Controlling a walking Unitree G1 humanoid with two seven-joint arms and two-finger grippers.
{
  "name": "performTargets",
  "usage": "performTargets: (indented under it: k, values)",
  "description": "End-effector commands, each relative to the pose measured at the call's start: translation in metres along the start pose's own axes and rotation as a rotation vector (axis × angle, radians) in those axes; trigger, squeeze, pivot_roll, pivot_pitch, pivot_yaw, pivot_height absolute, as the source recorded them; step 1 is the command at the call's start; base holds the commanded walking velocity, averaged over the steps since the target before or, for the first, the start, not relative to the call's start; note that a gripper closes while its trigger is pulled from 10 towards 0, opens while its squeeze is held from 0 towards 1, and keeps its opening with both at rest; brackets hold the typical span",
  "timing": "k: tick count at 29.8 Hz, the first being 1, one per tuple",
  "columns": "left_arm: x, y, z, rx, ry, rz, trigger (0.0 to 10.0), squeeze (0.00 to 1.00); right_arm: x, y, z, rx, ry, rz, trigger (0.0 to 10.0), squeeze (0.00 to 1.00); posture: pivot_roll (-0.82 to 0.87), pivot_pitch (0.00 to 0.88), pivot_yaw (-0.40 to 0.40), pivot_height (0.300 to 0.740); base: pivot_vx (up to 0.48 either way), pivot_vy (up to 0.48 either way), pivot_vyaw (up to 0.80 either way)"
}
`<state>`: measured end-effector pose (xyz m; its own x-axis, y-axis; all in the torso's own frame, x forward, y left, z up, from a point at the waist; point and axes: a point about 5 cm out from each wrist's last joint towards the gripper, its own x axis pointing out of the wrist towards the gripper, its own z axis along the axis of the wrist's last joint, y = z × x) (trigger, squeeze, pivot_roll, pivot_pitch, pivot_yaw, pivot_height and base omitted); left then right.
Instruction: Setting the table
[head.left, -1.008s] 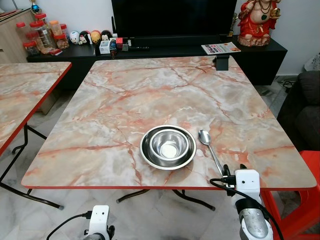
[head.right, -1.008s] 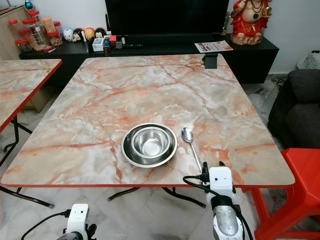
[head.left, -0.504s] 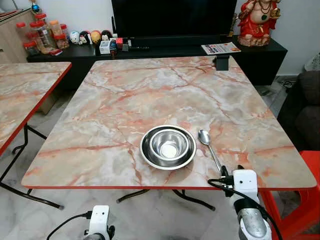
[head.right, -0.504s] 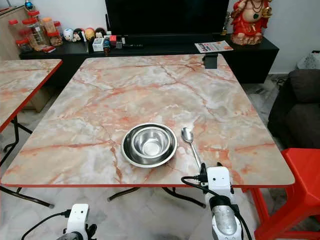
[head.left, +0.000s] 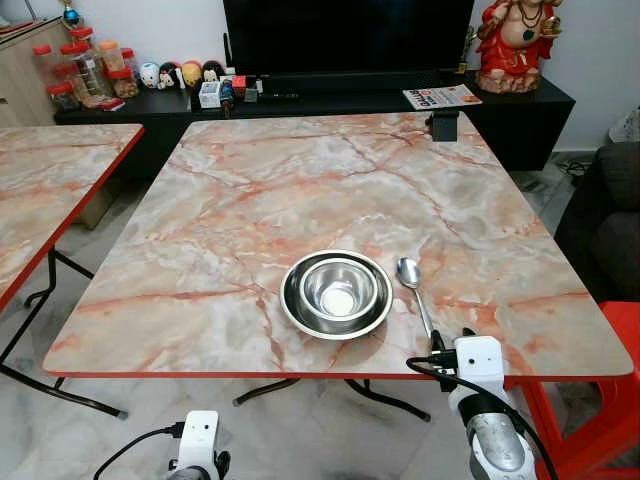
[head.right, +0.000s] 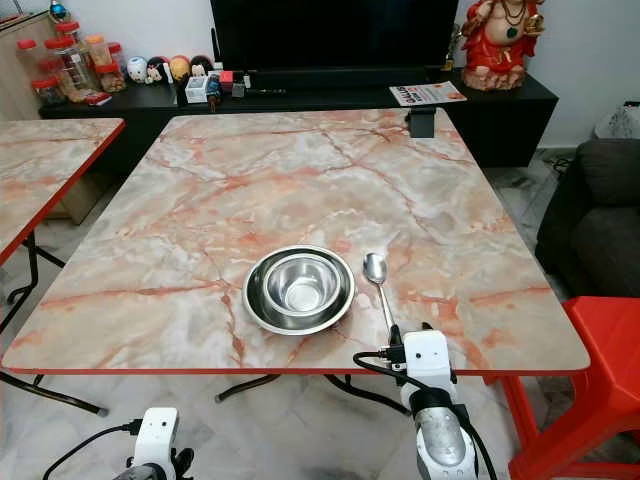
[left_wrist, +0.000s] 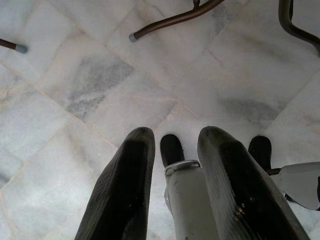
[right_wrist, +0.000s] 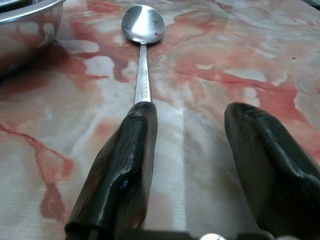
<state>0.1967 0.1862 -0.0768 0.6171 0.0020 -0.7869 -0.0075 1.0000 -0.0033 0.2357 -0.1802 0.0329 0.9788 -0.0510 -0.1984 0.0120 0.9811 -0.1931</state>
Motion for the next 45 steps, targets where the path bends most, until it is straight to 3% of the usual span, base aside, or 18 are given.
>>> performTargets:
  k: [1,45]
  values:
    - [0.0,0.0025,0.0007,0.002,0.007,0.001,10.0,0.0,0.0004,0.0029,-0.0018,0.005,0.018,0.013,10.0,0.0,-0.13,0.0,0.045,0.74,0.0,0.0,0.0]
    - [0.0006,0.0018,0.0031,0.002,0.002,0.0,10.0,0.0,0.0025,0.0071,0.0076,0.036,-0.036,0.033,10.0,0.0,-0.12,0.0,0.045,0.74,0.0,0.0,0.0]
